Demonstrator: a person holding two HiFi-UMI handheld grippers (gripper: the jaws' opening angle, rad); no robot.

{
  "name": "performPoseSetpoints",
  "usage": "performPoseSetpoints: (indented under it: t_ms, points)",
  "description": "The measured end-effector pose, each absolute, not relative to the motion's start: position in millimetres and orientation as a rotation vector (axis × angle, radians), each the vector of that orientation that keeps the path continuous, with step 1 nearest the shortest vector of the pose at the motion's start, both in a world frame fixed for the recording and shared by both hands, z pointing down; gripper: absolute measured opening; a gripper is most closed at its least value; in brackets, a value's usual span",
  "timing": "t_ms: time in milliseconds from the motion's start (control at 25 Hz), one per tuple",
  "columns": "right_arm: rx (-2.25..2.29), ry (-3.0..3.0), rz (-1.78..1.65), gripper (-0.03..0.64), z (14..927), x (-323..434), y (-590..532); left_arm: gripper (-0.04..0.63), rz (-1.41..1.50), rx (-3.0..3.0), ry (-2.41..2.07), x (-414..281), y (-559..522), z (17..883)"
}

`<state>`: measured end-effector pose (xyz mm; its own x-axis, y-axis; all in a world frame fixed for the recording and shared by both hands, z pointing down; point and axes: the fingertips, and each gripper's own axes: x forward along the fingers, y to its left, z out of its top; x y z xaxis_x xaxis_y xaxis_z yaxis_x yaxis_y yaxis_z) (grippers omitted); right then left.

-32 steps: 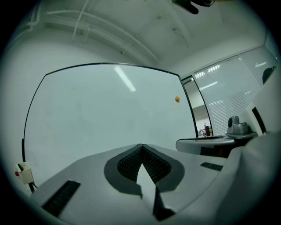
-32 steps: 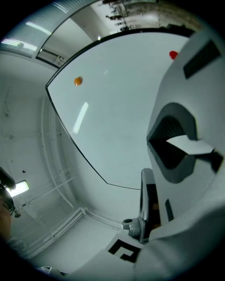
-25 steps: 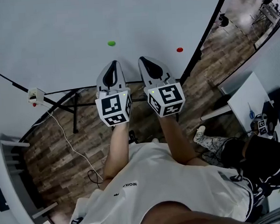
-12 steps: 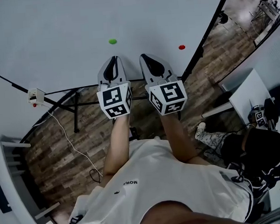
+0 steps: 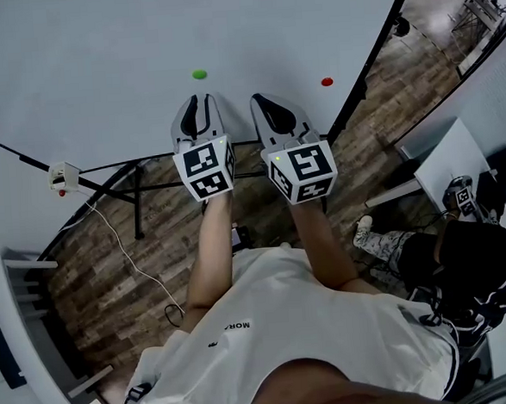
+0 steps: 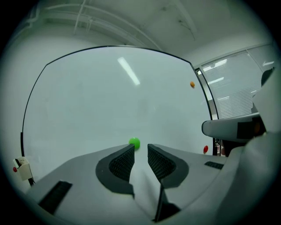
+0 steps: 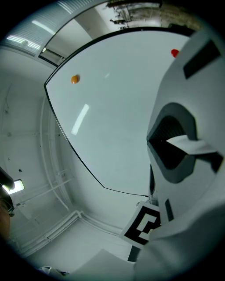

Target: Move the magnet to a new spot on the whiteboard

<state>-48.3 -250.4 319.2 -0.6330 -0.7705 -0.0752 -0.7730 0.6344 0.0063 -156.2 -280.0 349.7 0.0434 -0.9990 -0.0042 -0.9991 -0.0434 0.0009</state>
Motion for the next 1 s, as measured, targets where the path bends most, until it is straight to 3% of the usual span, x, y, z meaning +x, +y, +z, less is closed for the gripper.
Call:
performPoseSetpoints:
  t_ms: [1000]
  points:
    - [-1.334,2.764,0.089,0.012,312.2,-40.9,-258.9,0.144,-0.055,-2.211,2.206,-159.3,-317.3,348.5]
